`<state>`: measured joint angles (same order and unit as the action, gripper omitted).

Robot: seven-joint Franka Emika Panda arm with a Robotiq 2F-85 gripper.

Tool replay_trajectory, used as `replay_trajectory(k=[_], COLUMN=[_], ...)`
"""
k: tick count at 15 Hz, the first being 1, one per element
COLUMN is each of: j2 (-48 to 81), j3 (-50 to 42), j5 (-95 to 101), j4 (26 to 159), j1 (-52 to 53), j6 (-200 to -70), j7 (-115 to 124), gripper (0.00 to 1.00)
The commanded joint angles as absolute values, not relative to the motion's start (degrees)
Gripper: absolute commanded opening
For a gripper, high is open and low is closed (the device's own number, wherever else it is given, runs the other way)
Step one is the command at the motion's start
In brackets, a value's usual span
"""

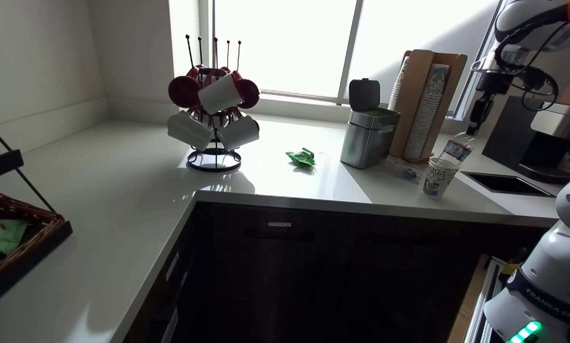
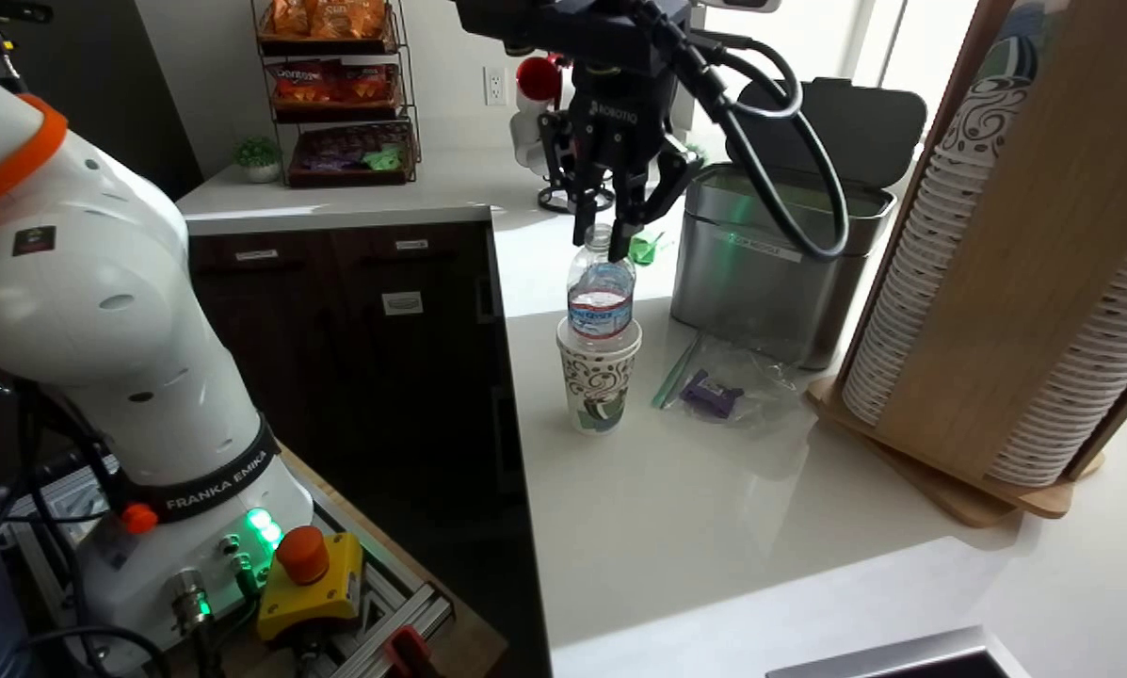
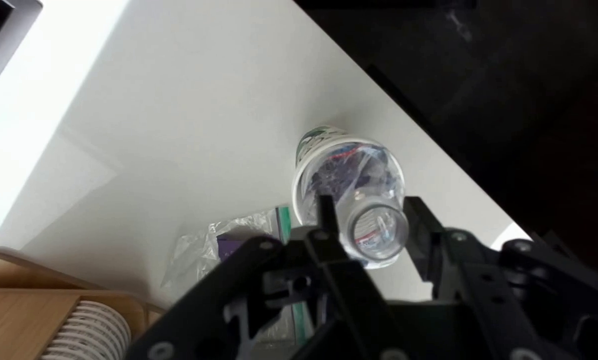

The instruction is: Put the bottle in the bin and close the lid of the bin

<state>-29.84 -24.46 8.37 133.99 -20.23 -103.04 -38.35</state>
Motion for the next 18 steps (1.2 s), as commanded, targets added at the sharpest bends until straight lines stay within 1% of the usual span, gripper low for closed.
replay_trajectory(k=[1,2,7,18], j2=[-30.6,-30.4,-30.6,-30.0], j3=[-25.1,-24.9,-24.3,-24.1], j5=[8.8,8.9,9.3,9.1], j4=[133.8,133.6,131.3,121.7], j1=[-19.4,-19.6,-19.6,-18.0], j6=[-100.6,-100.7,-100.0,-97.1], j7=[-37.7,-37.0,-36.4,-35.4], gripper=[0.07,0.08,0.08,0.08])
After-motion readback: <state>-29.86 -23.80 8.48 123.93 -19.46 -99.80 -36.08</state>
